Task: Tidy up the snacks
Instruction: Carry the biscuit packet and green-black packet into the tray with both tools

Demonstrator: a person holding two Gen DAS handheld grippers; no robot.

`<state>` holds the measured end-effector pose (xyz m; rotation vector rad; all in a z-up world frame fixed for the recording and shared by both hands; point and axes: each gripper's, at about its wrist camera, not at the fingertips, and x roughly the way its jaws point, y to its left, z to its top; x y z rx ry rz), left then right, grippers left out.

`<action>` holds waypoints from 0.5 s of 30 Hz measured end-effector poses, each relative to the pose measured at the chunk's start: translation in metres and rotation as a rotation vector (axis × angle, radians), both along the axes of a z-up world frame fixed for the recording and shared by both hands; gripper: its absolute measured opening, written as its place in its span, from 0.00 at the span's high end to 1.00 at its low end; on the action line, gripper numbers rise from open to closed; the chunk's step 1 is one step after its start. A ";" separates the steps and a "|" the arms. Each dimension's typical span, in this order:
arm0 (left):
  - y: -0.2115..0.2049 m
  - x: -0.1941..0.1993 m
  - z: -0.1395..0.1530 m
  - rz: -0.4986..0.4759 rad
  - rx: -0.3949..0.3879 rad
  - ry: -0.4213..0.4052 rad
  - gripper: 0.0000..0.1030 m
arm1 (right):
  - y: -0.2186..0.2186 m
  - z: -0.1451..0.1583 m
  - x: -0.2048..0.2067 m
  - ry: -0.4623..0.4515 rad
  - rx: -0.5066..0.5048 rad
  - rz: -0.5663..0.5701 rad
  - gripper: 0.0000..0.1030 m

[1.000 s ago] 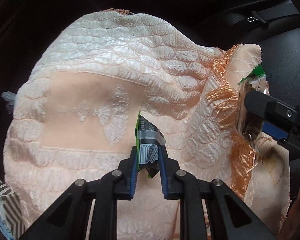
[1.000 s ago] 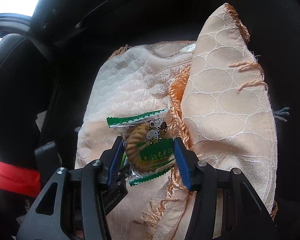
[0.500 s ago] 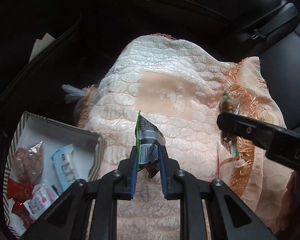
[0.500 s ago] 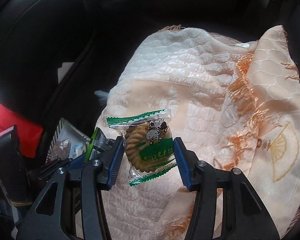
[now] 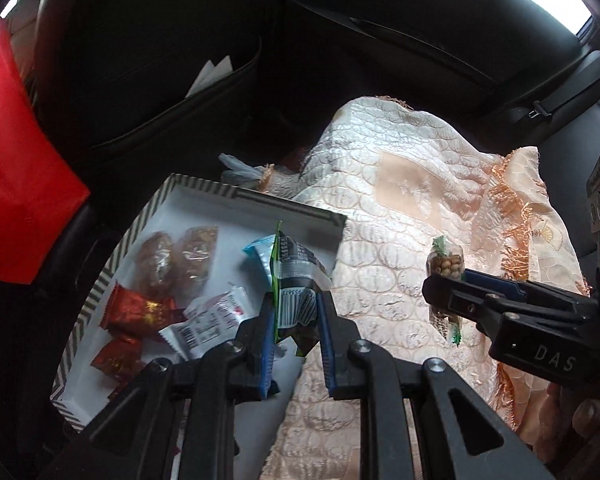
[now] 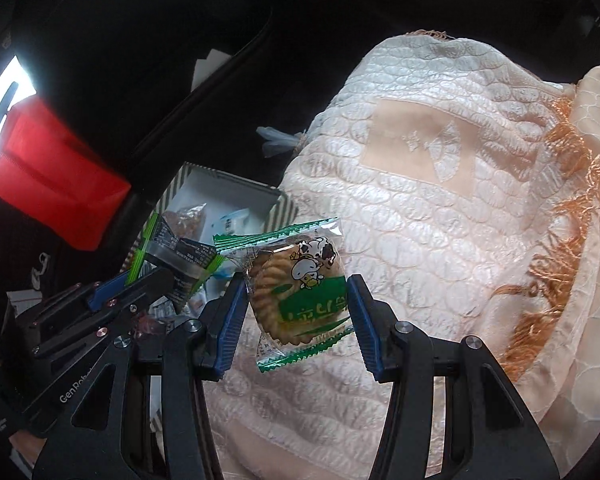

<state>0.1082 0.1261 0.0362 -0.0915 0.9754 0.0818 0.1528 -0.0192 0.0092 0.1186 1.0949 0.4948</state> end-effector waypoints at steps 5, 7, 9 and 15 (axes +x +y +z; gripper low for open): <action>0.030 -0.019 -0.002 0.062 -0.016 -0.006 0.79 | 0.033 0.004 -0.013 -0.011 -0.013 0.063 0.52; 0.039 -0.026 -0.003 0.082 -0.017 -0.006 0.79 | 0.046 0.005 -0.017 -0.015 -0.022 0.087 0.52; 0.048 -0.033 -0.004 0.102 -0.021 -0.008 0.79 | 0.058 0.007 -0.022 -0.019 -0.032 0.110 0.52; 0.071 -0.051 -0.010 0.149 -0.036 -0.010 0.79 | 0.088 0.009 -0.030 -0.027 -0.055 0.160 0.52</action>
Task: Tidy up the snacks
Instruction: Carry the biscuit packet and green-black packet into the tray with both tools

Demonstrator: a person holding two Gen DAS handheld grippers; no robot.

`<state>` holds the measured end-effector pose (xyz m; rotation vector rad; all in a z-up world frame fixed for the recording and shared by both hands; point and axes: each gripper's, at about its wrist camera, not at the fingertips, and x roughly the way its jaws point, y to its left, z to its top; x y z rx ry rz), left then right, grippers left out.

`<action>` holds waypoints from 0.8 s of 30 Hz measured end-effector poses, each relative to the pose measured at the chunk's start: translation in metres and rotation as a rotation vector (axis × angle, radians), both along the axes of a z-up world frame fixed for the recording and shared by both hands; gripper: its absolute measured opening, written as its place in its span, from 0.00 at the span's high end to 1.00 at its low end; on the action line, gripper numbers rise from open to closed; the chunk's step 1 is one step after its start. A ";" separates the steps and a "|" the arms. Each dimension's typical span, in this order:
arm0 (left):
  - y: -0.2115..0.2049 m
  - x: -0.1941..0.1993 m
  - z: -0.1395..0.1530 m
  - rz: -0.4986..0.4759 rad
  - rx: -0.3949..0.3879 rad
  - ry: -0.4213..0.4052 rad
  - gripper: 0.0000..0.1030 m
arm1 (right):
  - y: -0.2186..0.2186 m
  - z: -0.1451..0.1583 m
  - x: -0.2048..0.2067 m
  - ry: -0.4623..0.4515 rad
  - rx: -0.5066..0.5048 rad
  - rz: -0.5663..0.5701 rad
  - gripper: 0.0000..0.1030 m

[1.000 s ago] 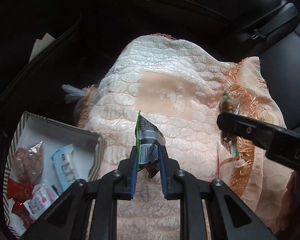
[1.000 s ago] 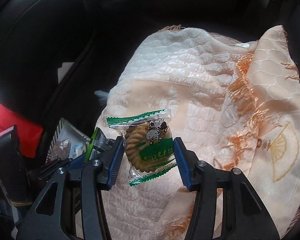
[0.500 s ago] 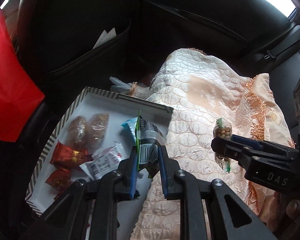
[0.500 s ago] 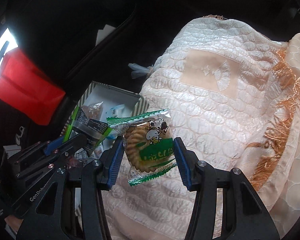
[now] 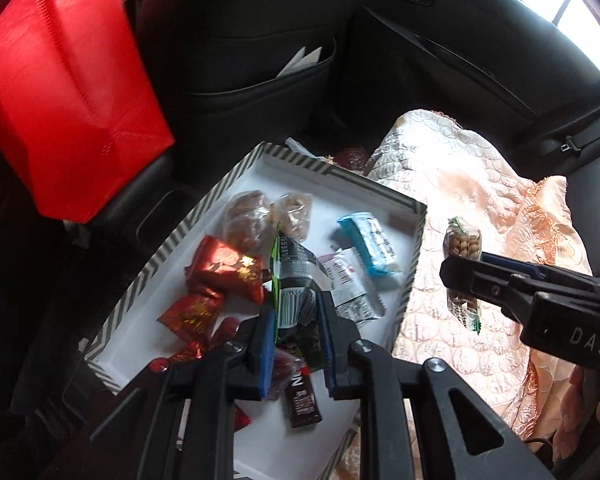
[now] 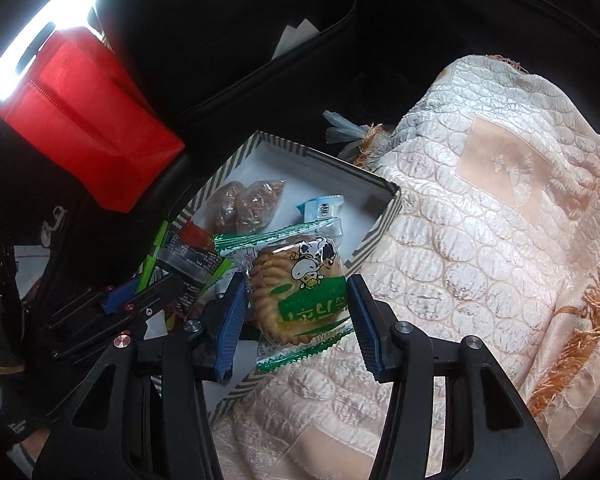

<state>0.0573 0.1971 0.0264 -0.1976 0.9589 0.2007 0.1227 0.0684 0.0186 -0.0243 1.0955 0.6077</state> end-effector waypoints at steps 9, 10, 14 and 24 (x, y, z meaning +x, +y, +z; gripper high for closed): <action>0.027 -0.017 -0.010 0.061 -0.002 0.004 0.79 | 0.038 -0.005 -0.010 -0.006 -0.038 0.070 0.52; 0.030 -0.018 -0.011 0.067 -0.007 0.007 0.79 | 0.042 -0.007 -0.011 -0.004 -0.042 0.076 0.52; 0.037 -0.021 -0.017 0.087 -0.012 0.011 0.79 | 0.054 -0.013 -0.015 0.003 -0.060 0.102 0.52; 0.043 -0.023 -0.027 0.105 -0.041 0.018 0.79 | 0.072 -0.027 -0.021 0.019 -0.106 0.146 0.52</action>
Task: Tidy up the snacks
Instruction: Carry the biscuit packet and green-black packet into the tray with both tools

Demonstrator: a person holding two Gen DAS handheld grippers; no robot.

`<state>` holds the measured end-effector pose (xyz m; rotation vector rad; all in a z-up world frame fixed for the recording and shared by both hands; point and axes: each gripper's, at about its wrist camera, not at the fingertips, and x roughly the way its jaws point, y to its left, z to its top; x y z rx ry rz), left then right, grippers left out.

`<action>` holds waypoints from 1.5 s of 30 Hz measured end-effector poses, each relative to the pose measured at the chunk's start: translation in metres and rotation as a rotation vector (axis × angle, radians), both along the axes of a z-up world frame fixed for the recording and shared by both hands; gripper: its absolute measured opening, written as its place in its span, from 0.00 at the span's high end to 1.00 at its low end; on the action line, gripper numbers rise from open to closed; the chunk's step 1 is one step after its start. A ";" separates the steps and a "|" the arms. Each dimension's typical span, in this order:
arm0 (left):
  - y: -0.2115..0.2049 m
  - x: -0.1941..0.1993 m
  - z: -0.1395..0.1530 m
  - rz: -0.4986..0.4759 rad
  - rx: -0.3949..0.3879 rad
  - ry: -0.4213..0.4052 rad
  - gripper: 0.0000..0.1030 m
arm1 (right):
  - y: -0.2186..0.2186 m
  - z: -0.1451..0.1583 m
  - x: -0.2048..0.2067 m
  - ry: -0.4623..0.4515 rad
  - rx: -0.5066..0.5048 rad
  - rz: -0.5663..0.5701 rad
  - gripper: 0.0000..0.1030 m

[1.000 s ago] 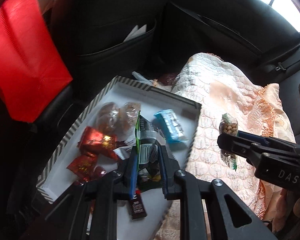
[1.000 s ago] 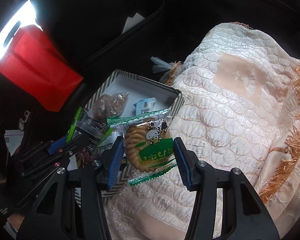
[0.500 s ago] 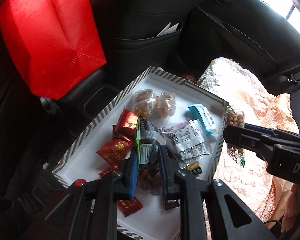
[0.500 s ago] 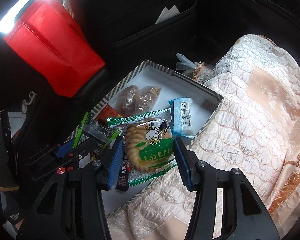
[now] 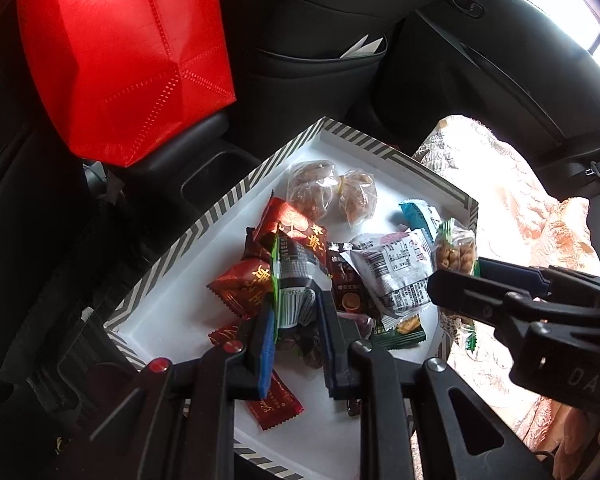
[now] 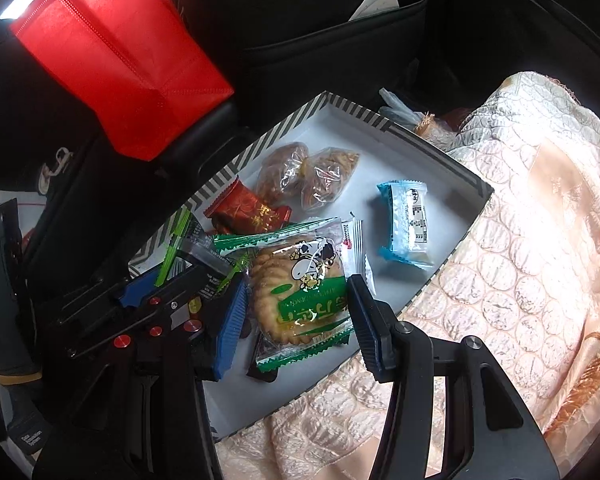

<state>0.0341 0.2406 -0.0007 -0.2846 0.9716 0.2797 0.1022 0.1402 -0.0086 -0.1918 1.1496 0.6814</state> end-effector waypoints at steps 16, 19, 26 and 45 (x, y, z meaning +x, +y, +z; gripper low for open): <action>0.000 -0.002 -0.001 0.005 0.003 -0.003 0.79 | 0.013 -0.020 -0.001 0.010 -0.048 0.005 0.52; 0.000 -0.001 -0.001 0.005 0.004 -0.003 0.79 | 0.014 -0.021 0.000 0.007 -0.053 0.001 0.52; 0.006 -0.003 0.000 0.026 -0.018 -0.001 0.78 | 0.020 -0.026 0.003 0.002 -0.071 -0.010 0.52; 0.008 -0.018 -0.001 0.069 -0.040 0.042 0.59 | 0.013 -0.040 -0.001 0.138 -0.070 -0.027 0.50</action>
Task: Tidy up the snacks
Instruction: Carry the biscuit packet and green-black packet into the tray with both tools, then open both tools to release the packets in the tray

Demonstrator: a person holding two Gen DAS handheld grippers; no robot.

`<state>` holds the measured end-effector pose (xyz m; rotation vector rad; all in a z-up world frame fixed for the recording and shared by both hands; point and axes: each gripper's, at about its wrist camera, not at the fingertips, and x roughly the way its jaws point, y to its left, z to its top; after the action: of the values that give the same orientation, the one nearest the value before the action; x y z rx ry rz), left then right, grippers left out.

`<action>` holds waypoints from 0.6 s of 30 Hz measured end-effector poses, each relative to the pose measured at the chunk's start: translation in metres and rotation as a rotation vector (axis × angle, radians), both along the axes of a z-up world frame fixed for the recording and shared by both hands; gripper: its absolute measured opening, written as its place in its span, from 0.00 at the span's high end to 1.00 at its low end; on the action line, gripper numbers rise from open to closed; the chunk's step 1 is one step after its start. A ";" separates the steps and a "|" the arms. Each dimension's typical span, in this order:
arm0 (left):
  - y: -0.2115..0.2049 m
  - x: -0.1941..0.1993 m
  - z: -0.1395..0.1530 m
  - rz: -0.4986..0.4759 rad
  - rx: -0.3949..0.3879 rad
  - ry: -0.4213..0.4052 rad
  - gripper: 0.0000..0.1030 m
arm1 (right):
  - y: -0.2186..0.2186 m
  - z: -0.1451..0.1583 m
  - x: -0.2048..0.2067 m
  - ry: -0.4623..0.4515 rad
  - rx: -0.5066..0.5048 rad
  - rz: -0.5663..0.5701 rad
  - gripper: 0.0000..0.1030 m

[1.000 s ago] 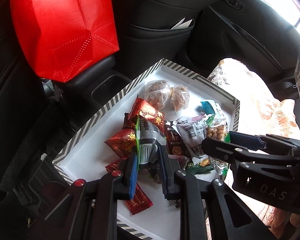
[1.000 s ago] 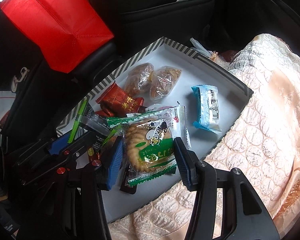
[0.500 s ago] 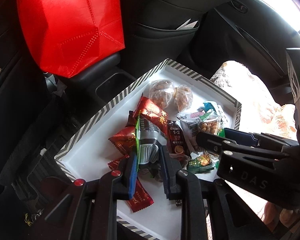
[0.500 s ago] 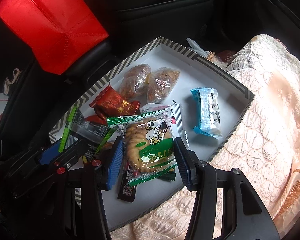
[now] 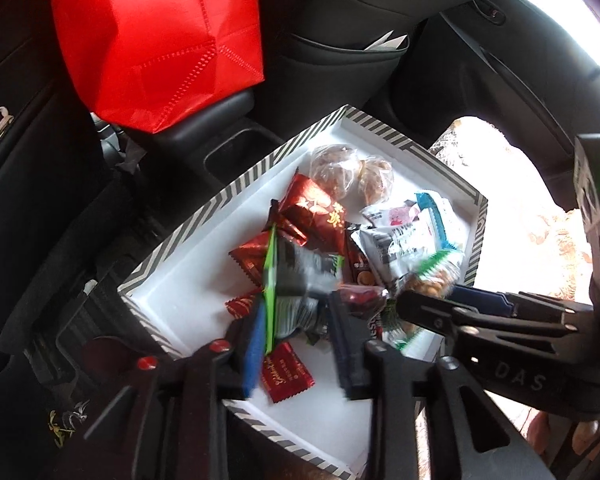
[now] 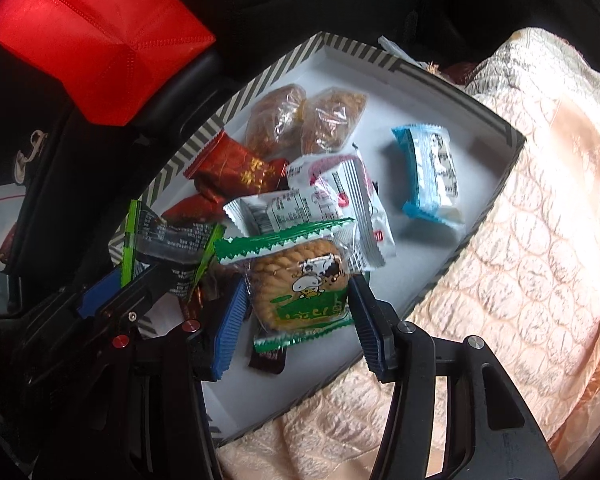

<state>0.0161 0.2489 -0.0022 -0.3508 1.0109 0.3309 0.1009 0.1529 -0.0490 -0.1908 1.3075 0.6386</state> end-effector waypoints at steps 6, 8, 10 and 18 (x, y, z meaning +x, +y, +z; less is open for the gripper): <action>0.004 -0.011 0.007 0.037 0.004 -0.026 0.23 | -0.013 0.006 -0.007 -0.008 0.046 -0.028 0.50; 0.003 -0.014 0.010 0.046 0.018 -0.029 0.20 | -0.020 0.012 -0.012 -0.027 0.055 -0.042 0.50; -0.001 -0.016 0.013 0.050 0.031 -0.032 0.18 | -0.025 0.020 -0.018 -0.057 0.065 -0.051 0.50; -0.020 -0.030 0.030 0.072 0.108 -0.076 0.09 | -0.045 0.052 -0.051 -0.331 0.001 -0.106 0.50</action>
<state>-0.0134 0.2291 0.0273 -0.2998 0.9035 0.4322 0.0502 0.1079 0.0029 -0.2149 0.9908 0.4937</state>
